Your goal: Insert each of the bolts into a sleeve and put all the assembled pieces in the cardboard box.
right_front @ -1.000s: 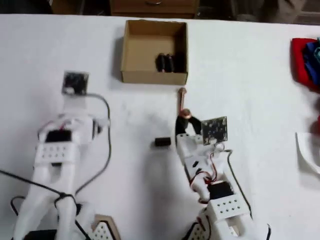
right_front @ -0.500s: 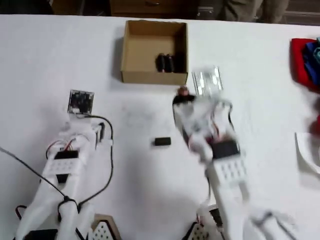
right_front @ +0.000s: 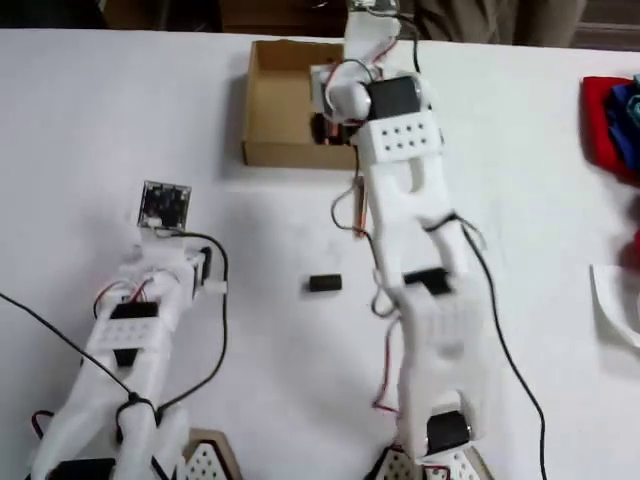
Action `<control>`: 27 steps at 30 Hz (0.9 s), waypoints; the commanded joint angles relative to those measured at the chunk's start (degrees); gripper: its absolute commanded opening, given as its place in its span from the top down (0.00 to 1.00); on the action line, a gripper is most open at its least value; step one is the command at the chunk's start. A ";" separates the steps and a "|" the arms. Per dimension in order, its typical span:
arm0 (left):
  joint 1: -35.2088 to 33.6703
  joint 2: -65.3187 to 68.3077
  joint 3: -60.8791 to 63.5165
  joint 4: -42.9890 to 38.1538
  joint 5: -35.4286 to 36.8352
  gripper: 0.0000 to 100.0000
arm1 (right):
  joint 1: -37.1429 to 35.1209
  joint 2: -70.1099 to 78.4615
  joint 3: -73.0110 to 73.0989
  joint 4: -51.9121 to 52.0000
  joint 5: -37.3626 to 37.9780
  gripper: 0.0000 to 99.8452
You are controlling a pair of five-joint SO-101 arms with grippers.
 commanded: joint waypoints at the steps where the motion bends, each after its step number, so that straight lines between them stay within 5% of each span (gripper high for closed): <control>1: 0.35 -0.09 -0.31 -0.88 -0.62 0.78 | 0.13 11.65 -23.38 -0.57 -0.18 0.98; 18: 0.35 -0.09 -0.31 -0.88 -0.62 0.78 | 0.22 15.69 -2.29 -26.33 -0.18 0.98; 27: 0.35 -0.09 -0.31 -0.88 -0.62 0.78 | -1.45 15.78 4.66 -29.76 -0.09 0.98</control>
